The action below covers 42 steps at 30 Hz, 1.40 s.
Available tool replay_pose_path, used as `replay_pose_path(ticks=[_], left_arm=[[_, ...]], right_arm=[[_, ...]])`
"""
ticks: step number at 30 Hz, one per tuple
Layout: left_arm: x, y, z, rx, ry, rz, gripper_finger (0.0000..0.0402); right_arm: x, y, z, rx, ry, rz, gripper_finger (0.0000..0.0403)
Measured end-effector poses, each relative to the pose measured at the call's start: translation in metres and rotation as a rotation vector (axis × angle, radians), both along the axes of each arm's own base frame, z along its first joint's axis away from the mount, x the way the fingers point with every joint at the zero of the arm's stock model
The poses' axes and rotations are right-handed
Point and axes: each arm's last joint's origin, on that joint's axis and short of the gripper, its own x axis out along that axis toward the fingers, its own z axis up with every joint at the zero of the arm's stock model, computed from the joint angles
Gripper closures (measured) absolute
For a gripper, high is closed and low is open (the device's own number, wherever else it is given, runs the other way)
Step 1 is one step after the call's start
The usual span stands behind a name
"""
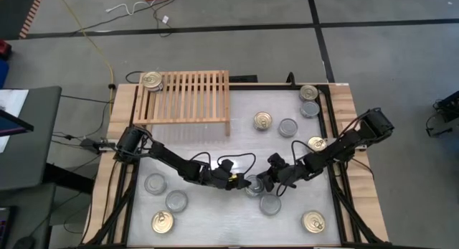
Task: Stack canned seafood by type on shelf
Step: Put the green tuna can on the shelf
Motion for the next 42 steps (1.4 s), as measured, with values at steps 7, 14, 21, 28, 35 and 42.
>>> replay_pose_path(ticks=[7,14,21,28,35,42], left_arm=[[0.007,-0.007,-0.004,-0.022,-0.018,0.000,0.0151],[0.018,-0.009,-0.008,-0.046,-0.049,-0.064,0.0151],[0.018,-0.007,-0.009,-0.034,-0.044,-0.059,0.0151],[0.020,0.002,-0.011,0.013,-0.031,-0.073,0.0151],[0.023,0.012,-0.012,0.034,-0.023,-0.102,0.0151],[0.026,0.028,-0.013,0.036,-0.017,-0.099,0.0150]], right_arm=[[0.000,0.000,0.000,-0.002,0.004,-0.001,0.0385],[-0.001,0.001,-0.001,-0.002,0.010,0.000,0.0385],[-0.001,0.001,-0.001,-0.004,0.010,0.001,0.0385],[-0.001,0.002,0.000,-0.001,0.002,0.001,0.0373],[-0.001,0.002,0.000,0.001,0.002,0.000,0.0382],[-0.001,-0.003,-0.001,-0.010,0.019,-0.019,0.0378]])
